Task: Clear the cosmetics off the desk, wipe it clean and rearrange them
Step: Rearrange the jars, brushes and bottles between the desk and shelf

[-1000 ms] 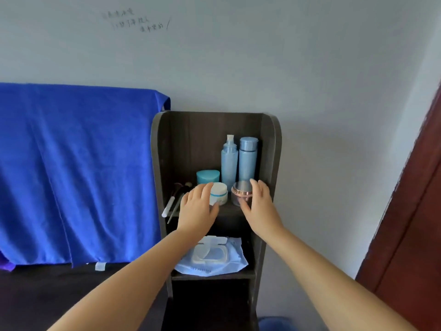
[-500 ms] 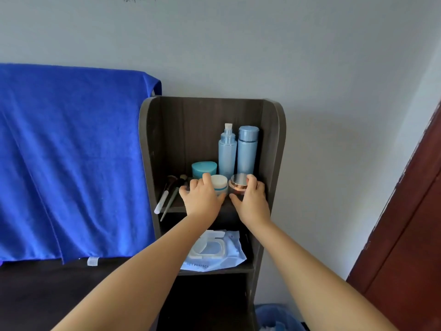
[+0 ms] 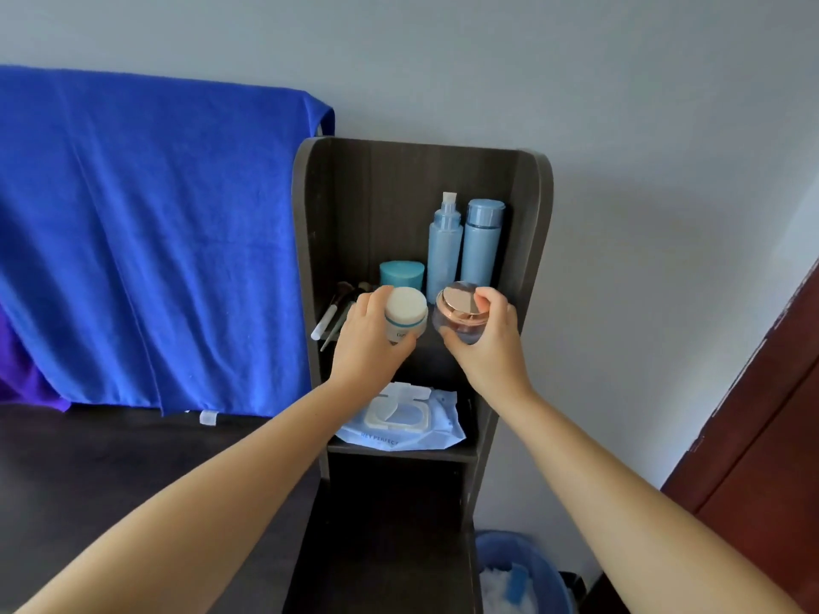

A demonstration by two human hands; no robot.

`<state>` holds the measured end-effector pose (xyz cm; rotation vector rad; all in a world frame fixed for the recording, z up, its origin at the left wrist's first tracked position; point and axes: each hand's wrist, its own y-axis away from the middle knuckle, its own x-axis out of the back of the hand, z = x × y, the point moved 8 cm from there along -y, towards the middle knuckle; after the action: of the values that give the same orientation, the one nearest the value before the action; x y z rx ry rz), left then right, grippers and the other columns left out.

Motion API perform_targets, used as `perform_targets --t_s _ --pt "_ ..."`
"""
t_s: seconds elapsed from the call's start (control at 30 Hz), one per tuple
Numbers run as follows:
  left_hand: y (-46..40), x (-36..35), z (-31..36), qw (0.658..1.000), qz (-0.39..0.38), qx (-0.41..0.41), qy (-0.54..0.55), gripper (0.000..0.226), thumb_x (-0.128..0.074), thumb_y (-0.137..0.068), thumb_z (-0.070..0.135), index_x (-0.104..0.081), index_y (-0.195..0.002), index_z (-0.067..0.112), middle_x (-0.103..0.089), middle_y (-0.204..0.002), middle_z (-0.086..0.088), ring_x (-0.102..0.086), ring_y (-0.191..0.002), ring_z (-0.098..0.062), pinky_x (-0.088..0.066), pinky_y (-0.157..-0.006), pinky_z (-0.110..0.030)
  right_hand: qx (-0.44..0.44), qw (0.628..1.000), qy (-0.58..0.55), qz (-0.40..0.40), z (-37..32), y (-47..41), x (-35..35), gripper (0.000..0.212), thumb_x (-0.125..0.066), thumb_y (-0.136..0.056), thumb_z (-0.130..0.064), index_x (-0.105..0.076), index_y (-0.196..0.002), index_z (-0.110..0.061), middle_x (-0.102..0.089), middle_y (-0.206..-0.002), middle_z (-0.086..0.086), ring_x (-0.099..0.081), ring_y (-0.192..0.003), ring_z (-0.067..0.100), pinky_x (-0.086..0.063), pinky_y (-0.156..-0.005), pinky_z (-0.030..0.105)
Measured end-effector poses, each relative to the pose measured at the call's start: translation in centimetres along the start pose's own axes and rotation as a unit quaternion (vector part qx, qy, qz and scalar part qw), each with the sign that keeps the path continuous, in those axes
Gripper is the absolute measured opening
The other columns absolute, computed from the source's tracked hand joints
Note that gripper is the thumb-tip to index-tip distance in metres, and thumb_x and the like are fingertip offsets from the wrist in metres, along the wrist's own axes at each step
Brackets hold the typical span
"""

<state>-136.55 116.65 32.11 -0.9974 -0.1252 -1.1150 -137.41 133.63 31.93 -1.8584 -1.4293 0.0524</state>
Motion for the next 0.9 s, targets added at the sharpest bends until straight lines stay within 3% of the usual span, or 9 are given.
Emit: perform_targets --t_s 0.07,0.17,0.27,0.5,0.6,0.73,0.9 --pt "2.6 1.5 -1.0 1.000 -0.002 0.000 0.015 0.055 -0.070 -0.077 0.025 -0.043 -0.125 0.017 -0.049 -0.120 0.003 -0.043 -0.111 -0.013 -0.041 -0.086 -0.028 0.029 0.999 -0.021 -0.024 -0.8 1.8 -0.2 0.066 -0.077 -0.074 -0.025 -0.041 -0.127 -0.013 -0.044 -0.128 0.009 -0.046 -0.109 0.012 -0.031 -0.080 -0.006" --pt "6.1 3.9 -3.9 1.000 -0.011 0.026 -0.006 0.054 -0.071 -0.076 0.023 -0.044 -0.123 0.018 -0.044 -0.113 0.011 -0.042 -0.109 -0.011 -0.036 -0.083 -0.025 0.056 0.994 -0.035 -0.092 -1.3 5.4 -2.9 0.068 -0.078 -0.073 -0.022 -0.041 -0.128 -0.010 -0.045 -0.128 0.008 -0.042 -0.113 0.009 -0.028 -0.086 -0.006" --pt "8.8 6.1 -8.1 0.998 -0.016 0.059 -0.034 0.055 -0.072 -0.074 0.019 -0.046 -0.122 0.013 -0.050 -0.114 0.001 -0.046 -0.107 -0.019 -0.040 -0.085 -0.029 0.051 0.985 -0.039 -0.160 -1.4 9.0 -7.2 0.067 -0.078 -0.073 -0.025 -0.041 -0.127 -0.013 -0.044 -0.128 0.002 -0.043 -0.117 0.009 -0.032 -0.089 0.000" --pt "14.9 8.8 -21.5 0.973 -0.057 0.207 -0.085 0.057 -0.073 -0.072 0.018 -0.046 -0.122 0.009 -0.051 -0.116 -0.008 -0.047 -0.111 -0.027 -0.041 -0.085 -0.035 -0.045 0.947 -0.072 -0.311 0.3 17.4 -20.2 0.060 -0.078 -0.073 -0.024 -0.044 -0.122 -0.016 -0.045 -0.121 0.000 -0.047 -0.103 0.005 -0.031 -0.080 -0.006" --pt "16.4 8.1 -27.5 0.956 -0.087 0.271 -0.073 0.056 -0.073 -0.072 0.027 -0.047 -0.120 0.014 -0.051 -0.116 -0.004 -0.048 -0.110 -0.023 -0.043 -0.084 -0.036 -0.111 0.944 -0.066 -0.303 2.2 19.4 -25.5 0.060 -0.078 -0.073 -0.022 -0.045 -0.122 -0.013 -0.046 -0.122 0.004 -0.046 -0.101 0.005 -0.031 -0.077 -0.007" --pt "15.3 5.1 -33.4 0.944 -0.141 0.296 -0.029 0.054 -0.073 -0.073 0.035 -0.047 -0.116 0.018 -0.051 -0.116 0.000 -0.049 -0.109 -0.019 -0.045 -0.084 -0.036 -0.210 0.951 -0.024 -0.225 5.1 18.6 -31.2 0.064 -0.077 -0.074 -0.025 -0.043 -0.126 -0.011 -0.046 -0.124 0.009 -0.049 -0.103 0.012 -0.036 -0.072 0.000" --pt "12.3 0.6 -38.5 0.937 -0.188 0.295 -0.013 0.053 -0.069 -0.077 0.037 -0.044 -0.120 0.018 -0.048 -0.121 0.001 -0.046 -0.113 -0.019 -0.042 -0.082 -0.033 -0.252 0.958 0.035 -0.133 8.3 16.9 -36.6 0.064 -0.076 -0.076 -0.022 -0.042 -0.127 -0.007 -0.047 -0.124 0.014 -0.053 -0.112 0.024 -0.036 -0.088 0.017"
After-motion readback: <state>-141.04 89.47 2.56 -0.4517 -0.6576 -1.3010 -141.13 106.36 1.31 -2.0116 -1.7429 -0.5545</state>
